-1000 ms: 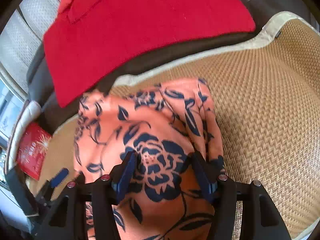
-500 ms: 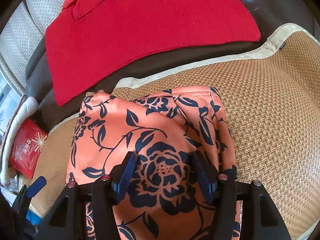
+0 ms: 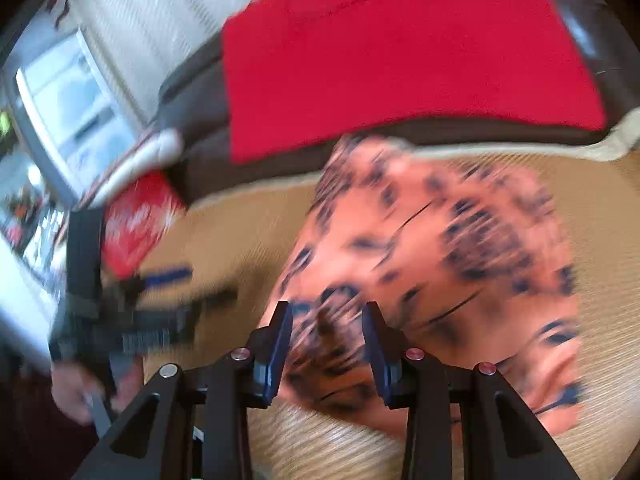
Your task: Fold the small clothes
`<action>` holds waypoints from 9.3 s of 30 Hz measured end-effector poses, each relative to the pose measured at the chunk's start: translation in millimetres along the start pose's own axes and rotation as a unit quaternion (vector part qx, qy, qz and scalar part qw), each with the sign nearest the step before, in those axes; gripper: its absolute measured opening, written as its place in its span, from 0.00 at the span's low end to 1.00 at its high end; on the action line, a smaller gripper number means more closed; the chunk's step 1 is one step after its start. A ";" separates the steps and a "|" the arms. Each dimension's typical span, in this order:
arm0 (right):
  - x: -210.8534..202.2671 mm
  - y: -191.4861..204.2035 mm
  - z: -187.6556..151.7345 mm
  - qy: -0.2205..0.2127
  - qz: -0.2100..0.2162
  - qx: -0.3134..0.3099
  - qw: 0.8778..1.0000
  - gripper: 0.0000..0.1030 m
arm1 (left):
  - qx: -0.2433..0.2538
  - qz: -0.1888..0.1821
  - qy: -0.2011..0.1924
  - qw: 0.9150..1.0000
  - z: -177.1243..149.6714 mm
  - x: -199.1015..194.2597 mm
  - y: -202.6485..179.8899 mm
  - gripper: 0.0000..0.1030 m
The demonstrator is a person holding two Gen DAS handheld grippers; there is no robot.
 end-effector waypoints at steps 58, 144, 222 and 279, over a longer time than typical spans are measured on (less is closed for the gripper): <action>42.6 -112.1 57.6 -0.019 -0.120 0.095 0.988 0.42 | 0.057 0.008 -0.041 0.997 14.7 27.5 -87.6 0.93; 28.4 -149.5 27.9 0.026 0.075 0.220 0.972 0.68 | -0.099 -0.249 0.091 0.959 6.7 64.2 -92.0 0.84; 66.2 -51.2 49.6 0.043 0.101 0.080 0.991 0.50 | -0.023 -0.078 0.010 0.997 -35.2 -58.1 -128.9 0.75; -4.3 -75.4 -13.2 0.055 -0.076 0.077 0.993 0.64 | -0.007 0.026 0.053 0.998 -99.7 -78.3 -95.9 0.78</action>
Point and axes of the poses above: each gripper's, at about its wrist camera, not at the fingertips, and x roughly the way its jaws point, y to its left, z to its top, the point moved 4 cm from there along x, roughly the way its jaws point, and after that the axes turned 10 degrees about -y, right-handed, at the moved point
